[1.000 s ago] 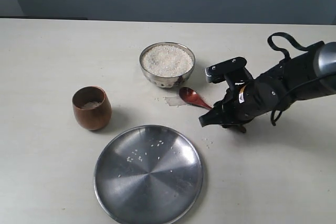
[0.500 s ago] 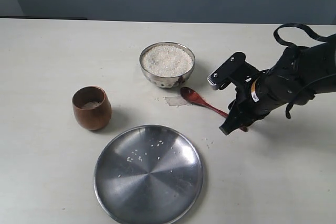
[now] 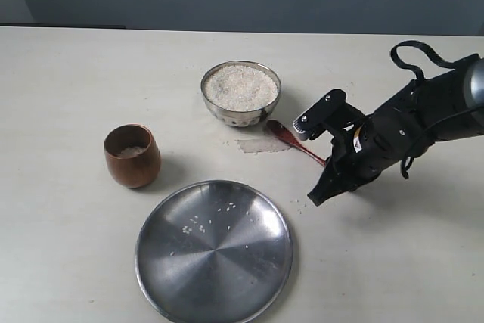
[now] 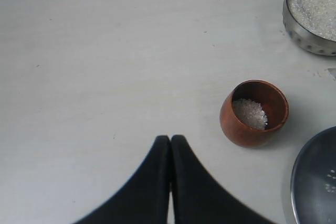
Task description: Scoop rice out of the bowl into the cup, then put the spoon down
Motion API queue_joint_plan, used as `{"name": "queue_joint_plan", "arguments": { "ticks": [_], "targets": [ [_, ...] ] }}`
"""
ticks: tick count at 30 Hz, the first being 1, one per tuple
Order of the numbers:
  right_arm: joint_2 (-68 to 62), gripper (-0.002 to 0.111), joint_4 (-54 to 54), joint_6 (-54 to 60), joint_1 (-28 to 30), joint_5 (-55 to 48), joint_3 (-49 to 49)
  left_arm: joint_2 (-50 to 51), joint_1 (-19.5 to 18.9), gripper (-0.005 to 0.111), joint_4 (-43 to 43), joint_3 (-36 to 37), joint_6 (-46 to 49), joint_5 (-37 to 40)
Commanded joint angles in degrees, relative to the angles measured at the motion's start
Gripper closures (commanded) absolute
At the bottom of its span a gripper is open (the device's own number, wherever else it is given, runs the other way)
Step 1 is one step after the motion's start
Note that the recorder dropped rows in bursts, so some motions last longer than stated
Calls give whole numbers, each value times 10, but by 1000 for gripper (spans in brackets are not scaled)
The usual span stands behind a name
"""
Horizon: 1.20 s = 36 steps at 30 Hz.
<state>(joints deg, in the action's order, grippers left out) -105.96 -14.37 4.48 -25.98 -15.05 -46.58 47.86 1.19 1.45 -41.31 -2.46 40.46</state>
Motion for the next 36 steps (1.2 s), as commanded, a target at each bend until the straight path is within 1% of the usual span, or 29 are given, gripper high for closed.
{"name": "queue_joint_plan", "arguments": {
  "ticks": [1,3,6,10,13,17,19,21,23,25,29,31,36],
  "targets": [
    [-15,108,-1,2,2,-26,1,1,1,106,1,-4,-1,-2],
    [-12,108,-1,-14,2,-35,1,1,1,106,1,-4,-1,-2],
    [12,108,-19,-121,24,-49,0,1,1,106,1,-4,-1,-2],
    [33,108,-67,-199,40,-90,0,1,1,106,1,-4,-1,-2],
    [37,108,-83,-271,42,-106,0,1,1,106,1,-4,-1,-2],
    [35,108,-65,-273,37,-100,4,1,1,106,1,-4,-1,-2],
    [35,104,-62,-271,37,-92,6,1,1,106,1,-4,-1,-2],
    [35,94,-61,-271,37,-86,6,1,1,106,1,-4,-1,-2],
    [35,80,-59,-271,37,-86,6,1,1,106,1,-4,-1,-2],
    [35,72,-61,-270,37,-86,6,1,1,106,1,-4,-1,-2],
    [35,72,-61,-263,37,-76,6,1,1,106,1,-4,-1,-2],
    [35,72,-61,-242,37,-65,6,1,1,106,1,-4,-1,-2],
    [59,72,-64,-217,37,27,60,1,1,106,1,-4,-1,-2]
  ]
}}
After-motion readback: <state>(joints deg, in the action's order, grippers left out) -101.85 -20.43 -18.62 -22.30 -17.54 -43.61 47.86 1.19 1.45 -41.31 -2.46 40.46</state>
